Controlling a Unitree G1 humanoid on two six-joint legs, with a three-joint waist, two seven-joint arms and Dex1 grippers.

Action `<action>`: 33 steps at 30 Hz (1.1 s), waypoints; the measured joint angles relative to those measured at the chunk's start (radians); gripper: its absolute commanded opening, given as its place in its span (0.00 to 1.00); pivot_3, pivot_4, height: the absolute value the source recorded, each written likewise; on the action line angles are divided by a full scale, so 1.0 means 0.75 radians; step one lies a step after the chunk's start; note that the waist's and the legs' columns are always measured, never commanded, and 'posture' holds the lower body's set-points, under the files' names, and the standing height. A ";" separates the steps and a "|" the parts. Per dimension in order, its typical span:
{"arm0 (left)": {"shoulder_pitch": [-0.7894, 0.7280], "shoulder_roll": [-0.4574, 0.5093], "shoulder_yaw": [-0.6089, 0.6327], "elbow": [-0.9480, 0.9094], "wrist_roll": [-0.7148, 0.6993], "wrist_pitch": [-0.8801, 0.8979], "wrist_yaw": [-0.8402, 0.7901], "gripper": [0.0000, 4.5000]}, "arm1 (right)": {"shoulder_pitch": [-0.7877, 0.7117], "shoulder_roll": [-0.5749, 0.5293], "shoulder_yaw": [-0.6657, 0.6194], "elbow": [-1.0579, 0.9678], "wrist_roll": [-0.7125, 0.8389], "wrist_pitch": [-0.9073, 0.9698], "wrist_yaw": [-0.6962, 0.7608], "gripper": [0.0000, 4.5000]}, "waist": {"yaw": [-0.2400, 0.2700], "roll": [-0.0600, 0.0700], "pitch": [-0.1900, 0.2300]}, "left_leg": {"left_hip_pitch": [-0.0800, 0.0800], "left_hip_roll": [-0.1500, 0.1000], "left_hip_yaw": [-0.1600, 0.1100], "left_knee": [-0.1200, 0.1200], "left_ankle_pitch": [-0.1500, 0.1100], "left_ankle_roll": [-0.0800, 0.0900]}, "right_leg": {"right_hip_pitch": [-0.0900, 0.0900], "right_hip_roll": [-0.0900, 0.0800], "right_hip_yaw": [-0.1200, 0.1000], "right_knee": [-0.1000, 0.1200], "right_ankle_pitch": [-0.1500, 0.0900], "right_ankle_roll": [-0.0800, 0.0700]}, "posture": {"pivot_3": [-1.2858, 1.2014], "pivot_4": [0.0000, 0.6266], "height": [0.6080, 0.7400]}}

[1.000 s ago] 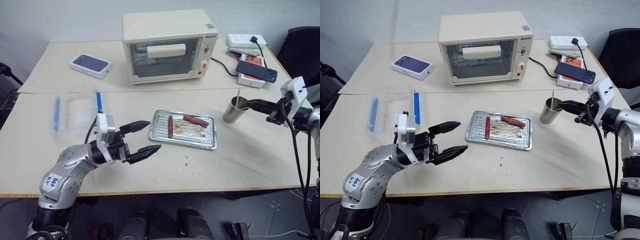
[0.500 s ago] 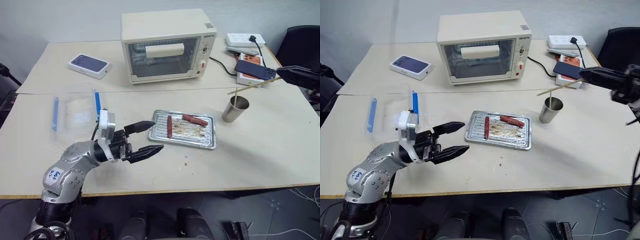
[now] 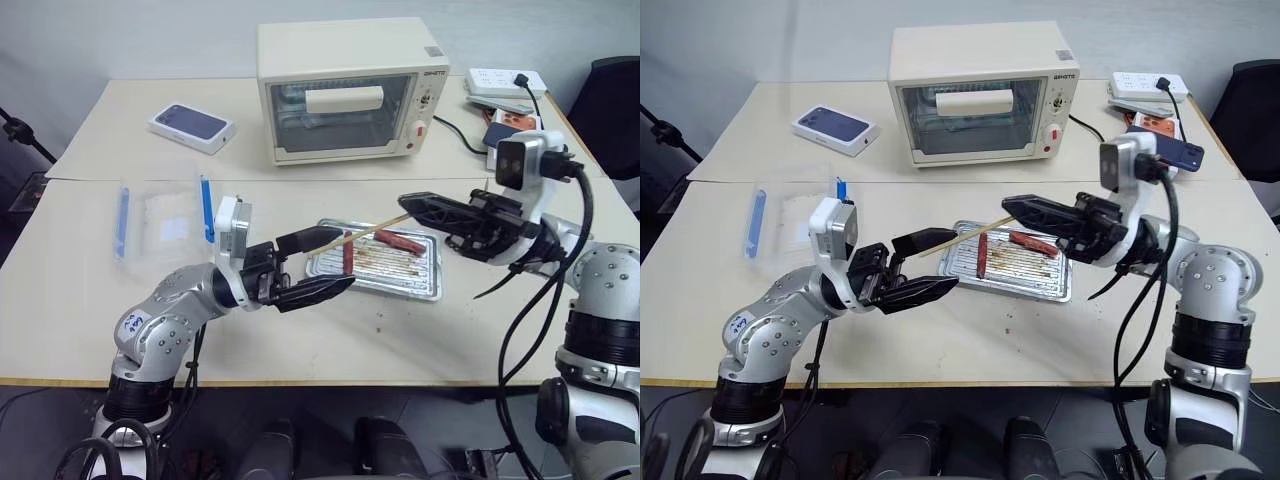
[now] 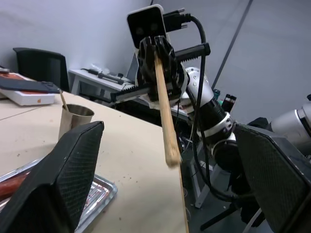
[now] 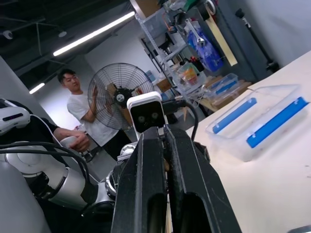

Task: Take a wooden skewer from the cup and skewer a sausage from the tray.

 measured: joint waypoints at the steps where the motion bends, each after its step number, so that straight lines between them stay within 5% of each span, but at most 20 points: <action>1: 0.000 -0.006 -0.001 0.000 -0.001 0.001 0.000 0.89 | 0.007 0.007 0.005 -0.003 0.006 -0.005 -0.010 0.00 | 0.000 0.000 0.000 | 0.000 0.000 0.000 0.000 0.000 0.000 | 0.000 0.000 0.000 0.000 0.000 0.000 | 0.52 0.24 1.00; 17: 0.000 -0.042 -0.002 -0.003 -0.003 0.001 0.014 0.04 | 0.100 0.042 0.024 -0.094 0.069 -0.045 -0.090 0.00 | -0.005 0.000 0.000 | 0.000 0.001 0.000 -0.001 0.000 0.000 | 0.000 0.001 0.000 0.000 0.000 0.000 | 0.52 0.24 1.00; 23: 0.000 -0.043 -0.001 -0.003 -0.001 0.006 0.035 0.00 | 0.139 0.046 0.025 -0.105 0.091 -0.060 -0.118 0.00 | -0.005 0.000 0.000 | 0.000 0.001 0.000 -0.001 0.000 0.000 | 0.000 0.001 0.000 0.000 0.000 0.000 | 0.52 0.24 1.00; 29: 0.011 0.001 0.053 -0.006 0.009 -0.016 0.065 0.00 | 0.254 -0.038 0.026 -0.132 0.022 -0.103 -0.144 0.29 | -0.001 0.000 0.000 | 0.000 0.001 0.000 -0.002 0.000 0.000 | 0.000 0.001 0.000 -0.001 0.000 0.000 | 0.52 0.24 1.00; 33: 0.139 0.106 0.155 0.000 0.055 -0.081 0.026 0.00 | 0.437 -0.117 0.022 -0.175 -0.220 -0.381 -0.066 0.52 | -0.005 0.000 0.000 | 0.001 0.001 0.002 -0.004 0.000 0.000 | 0.000 0.001 0.001 -0.003 0.000 0.000 | 0.52 0.24 1.00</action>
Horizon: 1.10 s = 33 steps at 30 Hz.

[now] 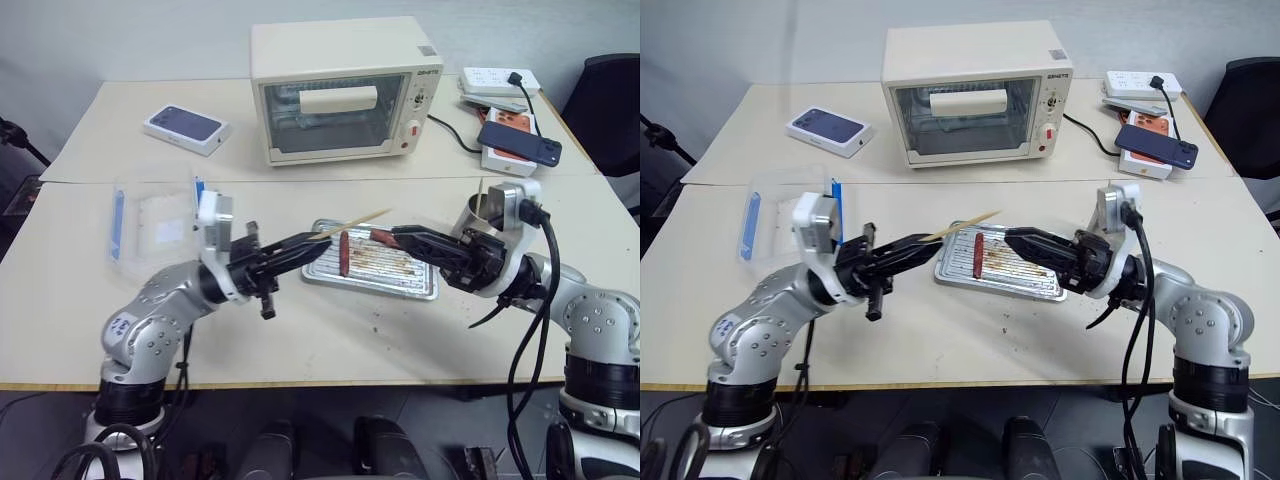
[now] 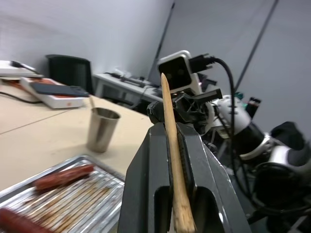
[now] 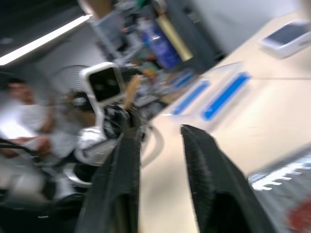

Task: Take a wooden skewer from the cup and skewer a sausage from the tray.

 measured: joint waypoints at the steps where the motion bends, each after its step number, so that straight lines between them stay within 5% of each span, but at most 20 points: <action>1: 0.051 0.023 0.029 0.011 0.014 -0.018 -0.009 0.00 | 0.073 -0.056 0.001 -0.001 -0.079 -0.079 0.047 0.59 | 0.003 0.000 0.000 | 0.000 0.000 0.000 0.000 0.000 0.001 | 0.000 0.000 0.000 -0.001 0.000 0.000 | 0.52 0.24 1.00; 8: 0.402 0.072 0.221 0.052 0.064 -0.106 -0.023 0.00 | 0.491 -0.192 -0.035 0.212 -0.514 -0.647 0.291 0.98 | 0.007 0.000 0.000 | 0.003 0.000 0.002 0.001 -0.003 0.003 | 0.005 -0.001 0.001 -0.003 0.000 0.000 | 0.52 0.24 1.00; 14: 0.559 0.036 0.296 0.066 0.104 -0.182 0.005 0.00 | 0.506 -0.200 -0.082 0.337 -0.620 -0.855 0.303 0.99 | -0.007 0.000 0.000 | 0.008 0.003 0.002 0.000 -0.003 0.002 | 0.007 0.001 0.002 -0.002 0.003 -0.005 | 0.52 0.24 1.00; 23: 0.508 0.001 0.253 0.054 0.111 -0.197 0.048 0.00 | -0.108 -0.282 0.254 0.299 -0.693 -0.466 0.189 0.99 | -0.026 0.001 0.001 | 0.005 0.005 0.000 -0.001 -0.003 -0.002 | 0.003 0.001 0.000 -0.003 0.002 -0.006 | 0.52 0.24 1.00; 28: 0.487 0.002 0.213 0.041 0.116 -0.201 0.048 0.00 | -0.496 -0.175 0.521 0.630 -0.939 -0.452 0.137 0.99 | -0.027 0.000 0.001 | 0.003 0.004 0.001 -0.001 -0.003 -0.002 | 0.002 0.001 0.000 -0.004 0.002 -0.006 | 0.52 0.24 1.00; 33: 0.485 0.002 0.185 0.007 0.122 -0.203 0.057 0.00 | -0.675 -0.043 0.642 0.890 -1.091 -0.523 0.120 0.99 | -0.026 0.000 0.001 | 0.000 0.004 0.001 -0.001 -0.003 -0.002 | -0.001 0.001 -0.001 -0.003 0.002 -0.006 | 0.52 0.24 1.00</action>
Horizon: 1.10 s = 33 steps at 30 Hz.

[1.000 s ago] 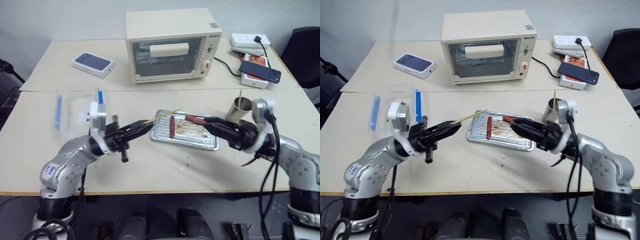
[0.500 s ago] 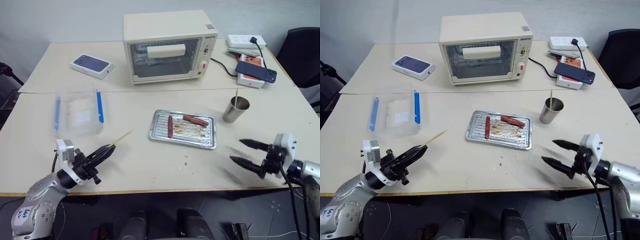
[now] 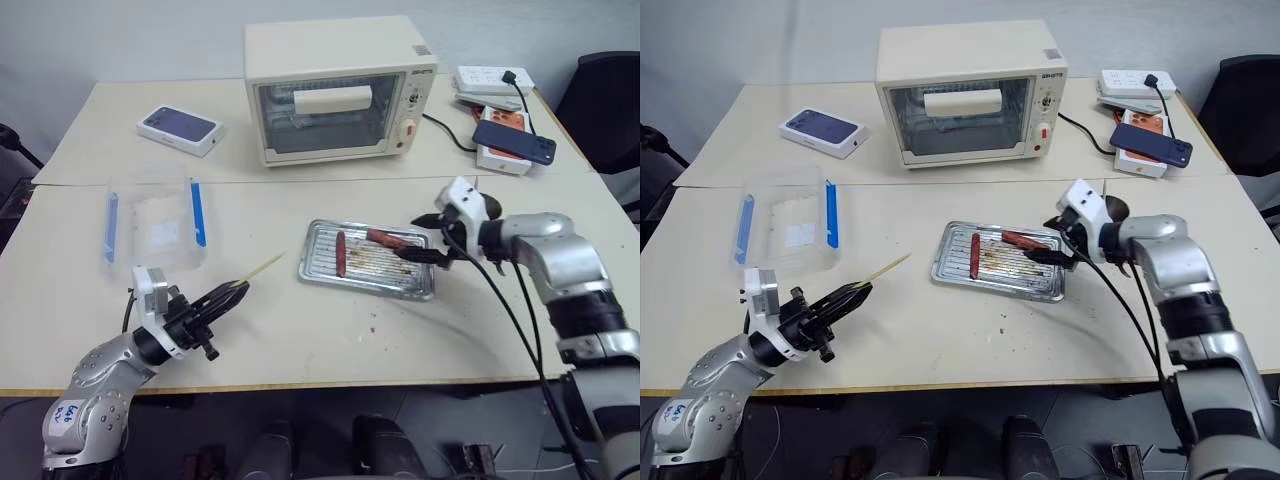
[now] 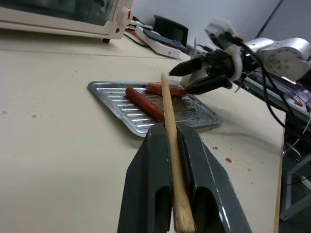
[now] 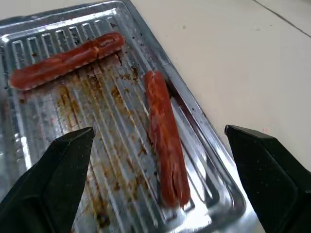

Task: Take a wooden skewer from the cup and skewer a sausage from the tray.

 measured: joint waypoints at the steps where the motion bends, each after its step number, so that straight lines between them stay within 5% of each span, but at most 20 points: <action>1: 0.002 0.000 -0.004 -0.002 0.000 0.000 0.003 0.00 | -0.019 0.021 0.006 0.030 -0.010 -0.003 0.000 0.99 | -0.001 0.000 0.000 | 0.000 0.000 0.000 0.000 0.000 0.000 | 0.000 0.000 0.000 0.000 0.000 0.000 | 0.52 0.24 1.00; 11: 0.033 -0.001 -0.010 -0.027 0.001 -0.003 0.036 0.00 | -0.079 0.148 0.042 0.090 -0.077 0.022 -0.001 0.99 | -0.003 0.000 0.000 | 0.000 0.000 0.001 0.002 0.001 -0.001 | -0.001 0.000 0.000 0.003 0.000 0.000 | 0.52 0.24 1.00; 14: 0.035 -0.001 -0.010 -0.028 0.001 -0.004 0.039 0.00 | -0.094 0.159 0.042 0.123 -0.108 0.018 -0.014 0.88 | -0.004 0.000 0.000 | 0.000 0.000 0.001 0.002 0.001 -0.002 | -0.001 0.001 0.000 0.003 0.000 0.000 | 0.52 0.24 1.00; 20: 0.033 -0.001 -0.010 -0.028 0.001 -0.004 0.041 0.00 | -0.101 0.166 0.043 0.126 -0.125 0.033 0.006 0.51 | -0.004 0.000 0.000 | 0.000 0.000 0.001 0.002 0.001 -0.002 | -0.001 0.001 0.001 0.003 0.000 0.000 | 0.52 0.24 1.00; 33: 0.024 -0.001 -0.010 -0.027 0.008 -0.010 0.041 0.00 | -0.061 0.167 0.047 0.081 -0.164 0.020 0.011 0.51 | -0.005 0.000 0.000 | 0.000 0.000 0.001 0.001 0.001 -0.002 | -0.002 0.001 0.001 0.003 0.000 0.000 | 0.52 0.24 1.00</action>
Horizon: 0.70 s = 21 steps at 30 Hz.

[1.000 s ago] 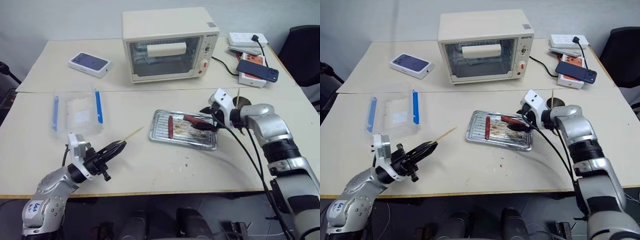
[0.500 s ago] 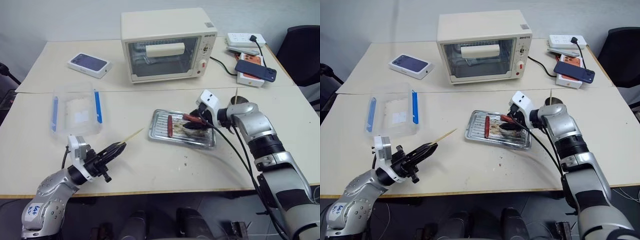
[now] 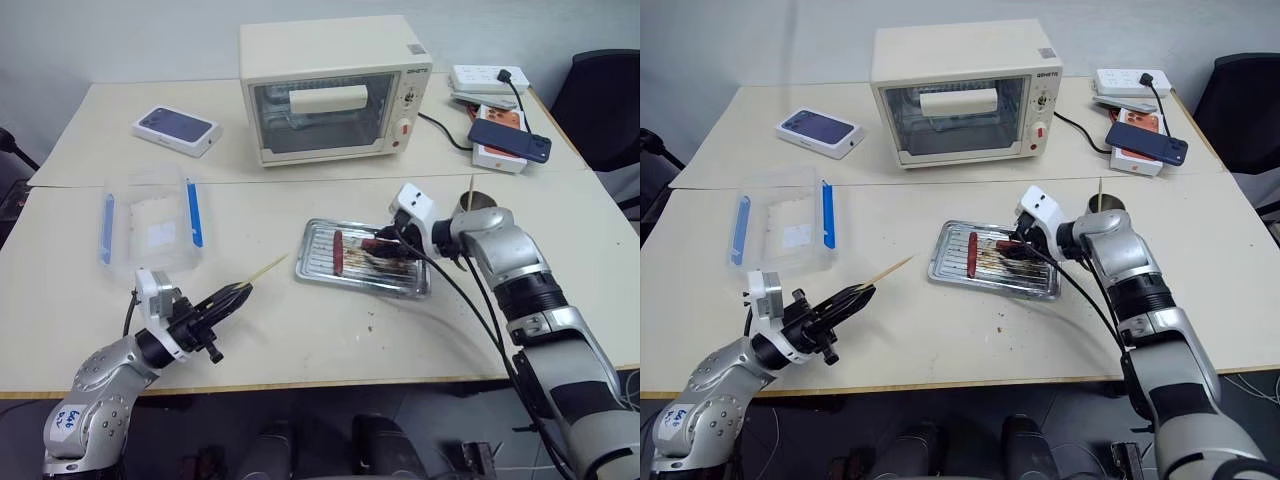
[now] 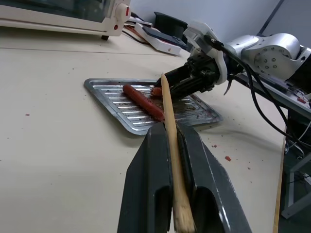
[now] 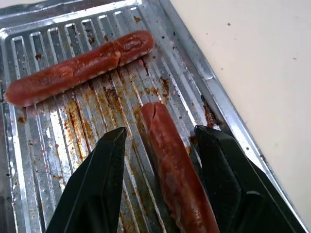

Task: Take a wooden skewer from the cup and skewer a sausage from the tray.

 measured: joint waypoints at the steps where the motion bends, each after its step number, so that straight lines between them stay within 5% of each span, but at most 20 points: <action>1: -0.001 0.000 0.000 0.000 0.002 -0.004 0.000 0.00 | 0.001 0.000 0.001 0.000 -0.003 -0.009 0.003 0.51 | 0.000 0.000 0.000 | 0.000 0.000 0.000 0.000 0.000 0.000 | 0.000 0.000 0.000 0.000 0.000 0.000 | 0.52 0.24 1.00; 6: -0.005 0.000 -0.001 0.000 0.005 -0.009 0.000 0.00 | 0.004 -0.001 0.002 -0.001 -0.015 -0.028 0.027 0.35 | -0.001 0.000 0.000 | 0.000 0.000 0.000 0.000 0.000 0.000 | 0.000 0.000 0.000 0.000 0.000 0.000 | 0.52 0.24 1.00; 16: -0.011 0.000 -0.002 0.003 0.006 -0.009 0.000 0.00 | 0.014 -0.002 0.002 -0.008 -0.016 -0.035 0.052 0.35 | -0.001 0.000 0.000 | 0.000 0.000 0.000 0.000 0.000 0.000 | 0.000 0.000 0.000 0.000 0.000 0.000 | 0.52 0.24 1.00; 21: -0.018 0.000 -0.003 0.005 0.006 -0.009 -0.001 0.00 | 0.016 -0.004 0.002 -0.008 -0.016 -0.043 0.064 0.12 | -0.001 0.000 0.000 | 0.000 0.000 0.000 0.000 0.000 0.000 | 0.000 0.000 0.000 0.000 0.000 0.000 | 0.52 0.24 1.00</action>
